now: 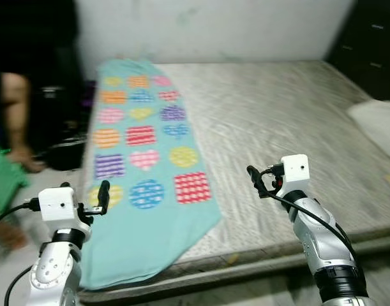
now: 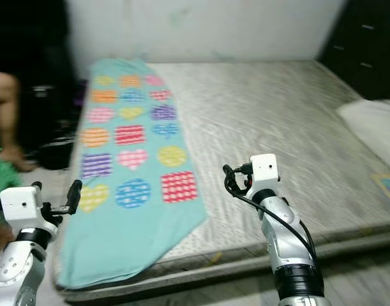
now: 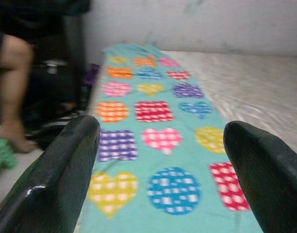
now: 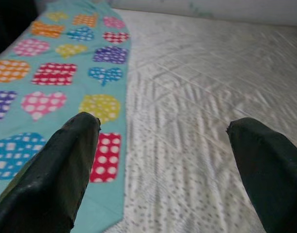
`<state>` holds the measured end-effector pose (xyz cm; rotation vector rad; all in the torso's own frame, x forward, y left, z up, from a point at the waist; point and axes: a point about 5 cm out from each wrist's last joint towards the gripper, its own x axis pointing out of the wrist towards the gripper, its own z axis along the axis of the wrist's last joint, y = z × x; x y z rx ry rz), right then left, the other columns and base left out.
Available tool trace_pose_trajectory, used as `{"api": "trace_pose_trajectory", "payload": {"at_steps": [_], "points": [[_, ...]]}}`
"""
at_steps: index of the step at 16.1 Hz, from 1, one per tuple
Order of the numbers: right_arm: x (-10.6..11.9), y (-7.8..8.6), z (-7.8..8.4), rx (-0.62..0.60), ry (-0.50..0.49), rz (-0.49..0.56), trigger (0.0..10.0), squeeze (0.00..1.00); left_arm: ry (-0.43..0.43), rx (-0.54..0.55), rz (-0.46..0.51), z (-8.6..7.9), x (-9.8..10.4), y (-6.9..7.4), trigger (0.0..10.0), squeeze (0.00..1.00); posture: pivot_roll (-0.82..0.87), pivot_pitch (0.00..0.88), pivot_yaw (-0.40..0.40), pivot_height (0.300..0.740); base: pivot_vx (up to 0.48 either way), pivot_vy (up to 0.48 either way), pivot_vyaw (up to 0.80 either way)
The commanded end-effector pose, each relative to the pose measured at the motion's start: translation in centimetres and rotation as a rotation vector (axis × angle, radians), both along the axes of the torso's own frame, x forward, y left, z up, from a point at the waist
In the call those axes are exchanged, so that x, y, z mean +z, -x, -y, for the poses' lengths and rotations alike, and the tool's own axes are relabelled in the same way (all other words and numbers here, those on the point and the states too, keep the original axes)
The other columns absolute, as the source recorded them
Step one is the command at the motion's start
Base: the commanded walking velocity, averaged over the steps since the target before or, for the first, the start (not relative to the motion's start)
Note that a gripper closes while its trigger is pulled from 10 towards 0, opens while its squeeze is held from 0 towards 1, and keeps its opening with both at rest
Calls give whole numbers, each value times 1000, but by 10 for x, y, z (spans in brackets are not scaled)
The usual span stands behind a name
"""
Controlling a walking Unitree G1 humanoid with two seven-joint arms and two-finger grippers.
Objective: Clean up the room
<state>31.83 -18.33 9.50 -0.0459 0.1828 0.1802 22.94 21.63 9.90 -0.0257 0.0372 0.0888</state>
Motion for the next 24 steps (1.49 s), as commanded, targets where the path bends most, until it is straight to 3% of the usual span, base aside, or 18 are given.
{"api": "trace_pose_trajectory", "payload": {"at_steps": [1, 11, 19, 24], "points": [[6, -2, -2, -6, -15, 18, 10000, 0, 5, -4, -7, 3, 1, 4, 10000, 0, -15, 33, -60, 740, 0, 0, -800], [9, 4, -5, -19, -48, 10, 10000, 0, 33, -28, -19, 12, 6, 1, 10000, 0, -29, 115, -56, 740, 0, 0, 0], [9, 7, -22, 45, -75, 12, 10000, 0, 49, -4, -37, 11, 4, -1, 10000, 0, -23, 105, -61, 740, 0, 0, 0], [-5, 17, -35, 106, -4, -18, 10000, 0, 88, 7, -86, 11, -4, -3, 10000, 0, -31, 106, -48, 740, 0, 0, 0]]}}
